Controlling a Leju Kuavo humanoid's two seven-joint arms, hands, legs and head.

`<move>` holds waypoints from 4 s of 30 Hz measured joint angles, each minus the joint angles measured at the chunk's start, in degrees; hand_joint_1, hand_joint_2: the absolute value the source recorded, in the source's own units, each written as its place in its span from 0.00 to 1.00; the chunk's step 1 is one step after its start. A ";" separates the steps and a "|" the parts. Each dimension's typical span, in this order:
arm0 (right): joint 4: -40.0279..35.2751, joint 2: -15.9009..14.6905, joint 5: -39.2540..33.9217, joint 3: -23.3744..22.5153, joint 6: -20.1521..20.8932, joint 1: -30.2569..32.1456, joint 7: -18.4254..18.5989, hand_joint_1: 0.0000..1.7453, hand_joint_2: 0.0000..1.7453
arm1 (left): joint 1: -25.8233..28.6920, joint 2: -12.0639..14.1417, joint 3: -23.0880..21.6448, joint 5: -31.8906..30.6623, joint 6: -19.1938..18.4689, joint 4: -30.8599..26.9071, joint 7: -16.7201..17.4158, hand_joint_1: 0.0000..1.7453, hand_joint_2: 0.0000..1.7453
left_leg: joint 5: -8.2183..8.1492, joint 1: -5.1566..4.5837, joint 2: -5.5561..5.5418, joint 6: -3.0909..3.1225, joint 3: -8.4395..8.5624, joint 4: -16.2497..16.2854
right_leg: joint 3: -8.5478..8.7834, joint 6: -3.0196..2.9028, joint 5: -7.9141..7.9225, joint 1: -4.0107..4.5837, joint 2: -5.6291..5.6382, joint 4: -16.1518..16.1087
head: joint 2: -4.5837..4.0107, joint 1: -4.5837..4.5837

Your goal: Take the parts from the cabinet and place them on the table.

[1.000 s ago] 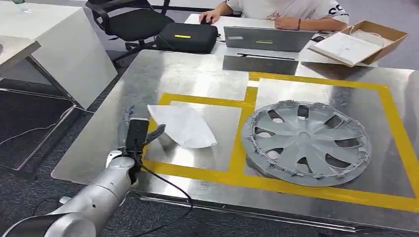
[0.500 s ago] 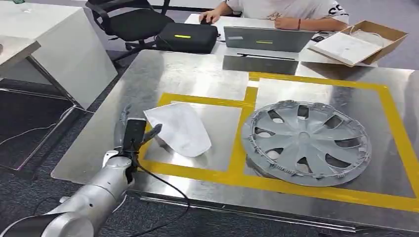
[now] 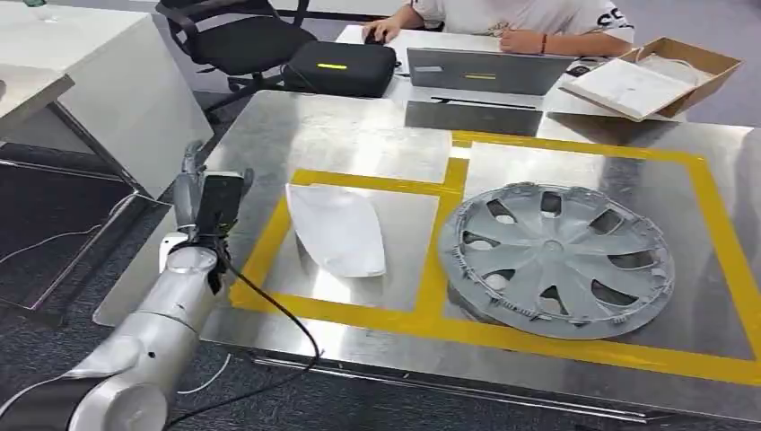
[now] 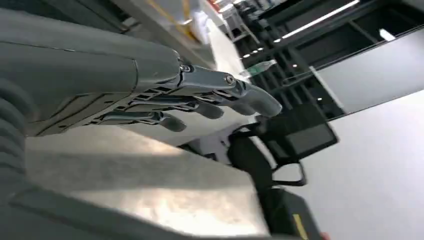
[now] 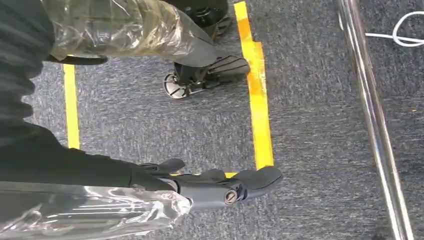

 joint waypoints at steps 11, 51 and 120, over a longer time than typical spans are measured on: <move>0.02 0.00 0.02 0.00 0.00 0.00 0.00 0.00 1.00 | -0.16 -0.35 -2.16 0.15 0.35 -4.96 0.81 0.00 0.00 | 0.00 -0.01 0.00 0.00 0.00 0.00 | -0.01 0.00 0.00 -0.01 0.00 0.00 | 0.00 0.00; 0.37 0.31 -0.74 0.39 1.33 0.00 -3.39 0.00 1.00 | 1.12 -3.10 -6.64 1.92 -1.64 -8.89 0.92 0.00 0.00 | -0.60 1.33 0.10 -1.38 0.33 0.32 | -1.72 2.86 0.34 -2.26 -0.21 1.36 | 0.00 0.86; 0.44 0.46 -1.22 0.39 1.68 -0.15 -3.58 0.00 1.00 | 1.19 -4.22 -9.42 1.68 -0.59 -8.91 0.96 0.00 0.00 | -6.50 0.06 -0.46 -0.93 -7.38 13.05 | -0.92 -0.82 0.81 -0.53 -0.35 0.20 | 0.00 -0.02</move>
